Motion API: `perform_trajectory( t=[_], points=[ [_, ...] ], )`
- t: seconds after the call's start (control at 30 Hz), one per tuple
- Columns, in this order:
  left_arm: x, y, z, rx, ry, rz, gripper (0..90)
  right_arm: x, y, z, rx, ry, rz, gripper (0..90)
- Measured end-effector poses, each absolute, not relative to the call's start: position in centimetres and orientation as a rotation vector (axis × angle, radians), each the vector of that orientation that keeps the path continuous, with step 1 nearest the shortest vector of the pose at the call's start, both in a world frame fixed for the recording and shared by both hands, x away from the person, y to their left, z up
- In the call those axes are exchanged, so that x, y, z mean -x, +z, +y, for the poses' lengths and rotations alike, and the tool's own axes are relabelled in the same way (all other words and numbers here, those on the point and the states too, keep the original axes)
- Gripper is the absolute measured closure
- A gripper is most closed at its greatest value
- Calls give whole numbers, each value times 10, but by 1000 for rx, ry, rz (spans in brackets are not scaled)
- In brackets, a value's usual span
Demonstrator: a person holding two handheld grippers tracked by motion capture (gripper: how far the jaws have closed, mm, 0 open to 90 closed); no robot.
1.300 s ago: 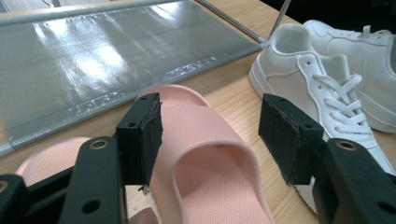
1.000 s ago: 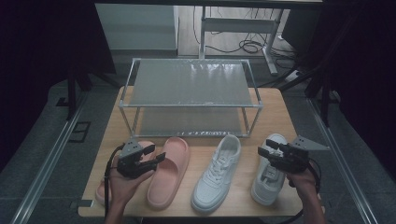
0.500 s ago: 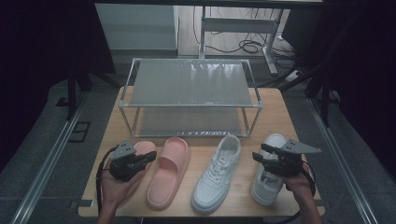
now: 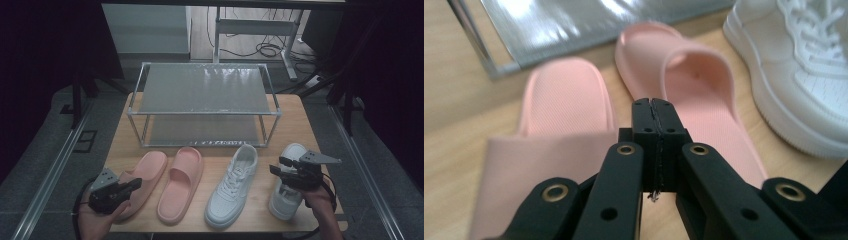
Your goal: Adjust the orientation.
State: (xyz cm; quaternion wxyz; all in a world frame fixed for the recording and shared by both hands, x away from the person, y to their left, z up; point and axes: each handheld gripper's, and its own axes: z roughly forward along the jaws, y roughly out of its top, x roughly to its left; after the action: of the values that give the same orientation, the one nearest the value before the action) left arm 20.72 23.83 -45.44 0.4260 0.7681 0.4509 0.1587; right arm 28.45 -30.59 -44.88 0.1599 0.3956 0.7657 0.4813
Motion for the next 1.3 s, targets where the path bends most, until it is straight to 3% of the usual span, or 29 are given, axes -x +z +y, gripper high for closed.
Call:
perform_trajectory(
  t=[0.3,0.9,1.3],
  points=[
    [-205,-496,222,-2021,335,1180,900,-283,-451,-310,-1142,1380,2187,451],
    [-195,-516,229,-2058,341,1268,900,-282,-455,-309,-1143,1366,2207,452],
    [-203,-518,261,-1981,349,1336,898,-273,-448,-310,-1110,1393,2178,457]
  ],
)
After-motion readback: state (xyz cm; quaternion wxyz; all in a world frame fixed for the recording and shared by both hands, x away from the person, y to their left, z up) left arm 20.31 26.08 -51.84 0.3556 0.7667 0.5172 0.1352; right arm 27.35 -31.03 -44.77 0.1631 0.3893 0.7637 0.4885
